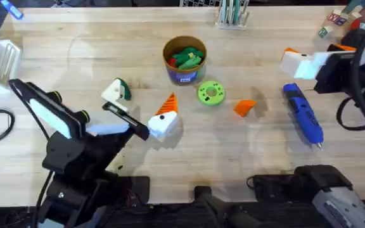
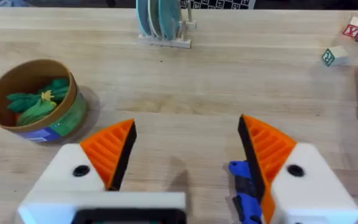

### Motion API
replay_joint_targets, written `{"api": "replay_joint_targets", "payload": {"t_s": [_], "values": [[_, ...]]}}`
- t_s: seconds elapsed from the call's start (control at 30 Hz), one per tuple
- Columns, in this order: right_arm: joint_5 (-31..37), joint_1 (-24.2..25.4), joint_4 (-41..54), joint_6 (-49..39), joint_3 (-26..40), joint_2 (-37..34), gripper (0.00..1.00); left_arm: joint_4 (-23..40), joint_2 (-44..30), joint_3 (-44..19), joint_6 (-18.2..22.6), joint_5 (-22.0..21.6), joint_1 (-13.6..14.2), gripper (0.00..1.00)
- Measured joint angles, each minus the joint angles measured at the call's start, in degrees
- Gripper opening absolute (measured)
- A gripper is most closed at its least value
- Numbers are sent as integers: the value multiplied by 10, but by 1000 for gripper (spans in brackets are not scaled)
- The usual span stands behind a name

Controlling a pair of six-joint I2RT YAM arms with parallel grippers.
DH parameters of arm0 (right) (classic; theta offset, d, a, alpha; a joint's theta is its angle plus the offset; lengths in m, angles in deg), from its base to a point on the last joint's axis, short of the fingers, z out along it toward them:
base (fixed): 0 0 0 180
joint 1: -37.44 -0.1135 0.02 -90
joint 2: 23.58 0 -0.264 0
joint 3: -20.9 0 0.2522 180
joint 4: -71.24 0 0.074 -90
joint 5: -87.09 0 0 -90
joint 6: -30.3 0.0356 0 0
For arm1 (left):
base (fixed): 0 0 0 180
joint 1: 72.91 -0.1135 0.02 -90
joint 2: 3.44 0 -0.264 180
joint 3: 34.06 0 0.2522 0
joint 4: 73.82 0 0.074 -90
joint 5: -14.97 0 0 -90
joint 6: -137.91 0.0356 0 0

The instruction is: Pick up the gripper from the table and insert it into the empty holder that is missing its gripper. Then pick up a screw, insert it into the mounting hole, and use the screwdriver to tighten it. Finally, clean up the table by picking up the vegetable and placing it into the bucket.

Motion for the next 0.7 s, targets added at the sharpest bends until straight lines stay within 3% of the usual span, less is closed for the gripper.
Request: {"api": "replay_joint_targets", "payload": {"t_s": [0.57, 0.7], "values": [[0, 0, 1, 6, 0, 0, 992, 0, 0, 0, 0, 0, 0, 987], [-2, 0, 42, 22, 0, 0, 991, 0, 0, 0, 0, 6, 0, 986]]}}
